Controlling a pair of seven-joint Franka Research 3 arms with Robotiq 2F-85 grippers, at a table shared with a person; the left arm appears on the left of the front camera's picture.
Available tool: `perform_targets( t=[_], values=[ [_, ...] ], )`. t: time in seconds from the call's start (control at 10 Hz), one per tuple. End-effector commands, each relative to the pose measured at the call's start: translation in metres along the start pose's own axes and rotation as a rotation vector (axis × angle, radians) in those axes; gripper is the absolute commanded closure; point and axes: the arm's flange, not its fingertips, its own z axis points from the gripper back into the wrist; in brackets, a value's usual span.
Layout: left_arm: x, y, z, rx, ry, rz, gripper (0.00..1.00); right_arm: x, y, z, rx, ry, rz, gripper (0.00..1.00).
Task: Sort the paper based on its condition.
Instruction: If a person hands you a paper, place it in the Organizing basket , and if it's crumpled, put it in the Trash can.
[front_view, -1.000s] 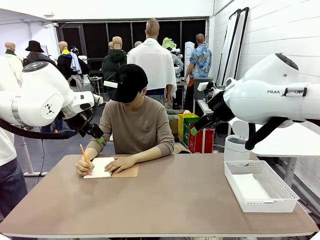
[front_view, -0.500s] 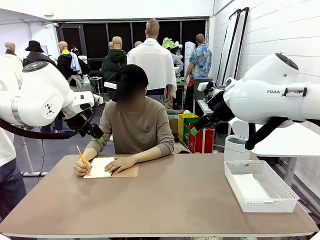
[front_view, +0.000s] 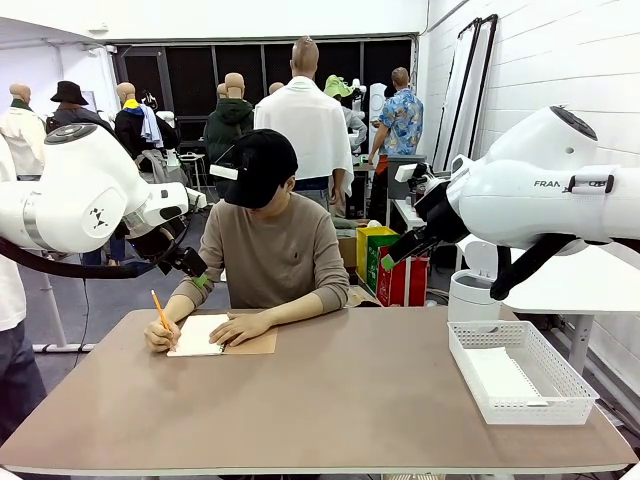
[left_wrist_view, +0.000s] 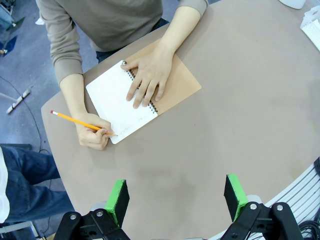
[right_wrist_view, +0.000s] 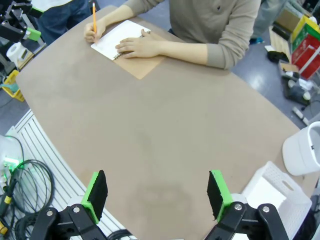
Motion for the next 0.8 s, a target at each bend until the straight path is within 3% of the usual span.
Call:
perform_targets(
  t=[0.0,0.7],
  values=[
    [-0.0011,0.0015,0.0001,0.002,0.000,-0.003,0.00,0.0011,0.0011,0.0006,-0.003,0.007,0.001,0.00],
    [-0.0011,0.0015,0.0001,0.002,0.000,-0.003,0.00,0.0011,0.0011,0.0006,-0.003,0.007,0.001,0.00]
  ],
)
